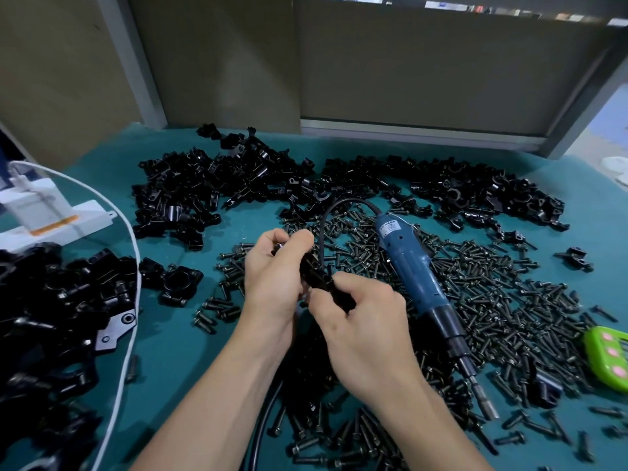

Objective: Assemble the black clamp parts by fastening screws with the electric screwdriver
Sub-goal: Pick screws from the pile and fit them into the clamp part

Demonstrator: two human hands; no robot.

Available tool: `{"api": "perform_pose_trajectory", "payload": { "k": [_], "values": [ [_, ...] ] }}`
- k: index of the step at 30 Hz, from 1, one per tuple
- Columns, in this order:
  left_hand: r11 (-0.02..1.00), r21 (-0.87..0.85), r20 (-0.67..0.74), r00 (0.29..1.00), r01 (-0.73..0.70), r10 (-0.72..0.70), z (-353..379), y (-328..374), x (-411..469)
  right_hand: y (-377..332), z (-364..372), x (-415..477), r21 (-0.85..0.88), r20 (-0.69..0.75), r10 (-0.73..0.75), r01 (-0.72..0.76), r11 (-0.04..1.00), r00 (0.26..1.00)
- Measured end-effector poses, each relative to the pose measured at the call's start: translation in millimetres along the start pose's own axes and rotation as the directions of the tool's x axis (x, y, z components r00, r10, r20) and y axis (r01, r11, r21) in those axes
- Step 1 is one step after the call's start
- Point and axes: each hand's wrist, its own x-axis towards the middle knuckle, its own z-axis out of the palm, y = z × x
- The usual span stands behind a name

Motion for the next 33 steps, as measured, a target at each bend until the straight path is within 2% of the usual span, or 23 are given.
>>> {"api": "perform_pose_trajectory", "payload": {
  "k": [3,6,8,11,16,21,26,33],
  "values": [
    [0.992,-0.09,0.094,0.993,0.084,-0.075,4.6,1.7,-4.1,0.9,-4.4,4.3,0.251,0.112,0.062,-0.089,0.964,0.992],
    [1.0,-0.003,0.123,0.992,0.027,-0.026,3.7,1.2,-4.2,-1.9,-4.9,5.4,0.385,0.245,0.101,-0.192,0.903,0.964],
    [0.995,0.09,0.104,0.994,-0.039,0.029,1.3,0.4,-3.0,-2.1,-5.8,5.6,0.306,0.275,0.1,-0.186,0.934,0.956],
    [0.93,0.317,0.139,0.979,-0.184,0.146,-4.9,-1.3,1.9,-0.8,-8.5,4.4,-0.012,0.235,0.066,-0.065,0.998,0.97],
    [0.825,0.397,0.403,0.884,-0.402,0.237,-13.4,8.6,4.4,-6.6,-17.1,2.7,-0.236,0.253,0.048,0.014,0.972,0.966],
    [0.765,0.441,0.549,0.815,-0.47,0.184,-18.4,16.5,3.0,-10.0,-21.4,0.1,-0.292,0.318,0.064,0.034,0.956,0.946],
    [0.755,0.451,0.555,0.812,-0.475,0.18,-18.7,14.1,3.1,-13.0,-26.7,2.3,-0.248,0.385,0.103,-0.005,0.969,0.917],
    [0.672,0.517,0.621,0.773,-0.53,0.132,-19.3,16.6,2.6,-13.5,-34.7,2.7,-0.196,0.495,0.16,-0.07,0.978,0.854]
  ]
}}
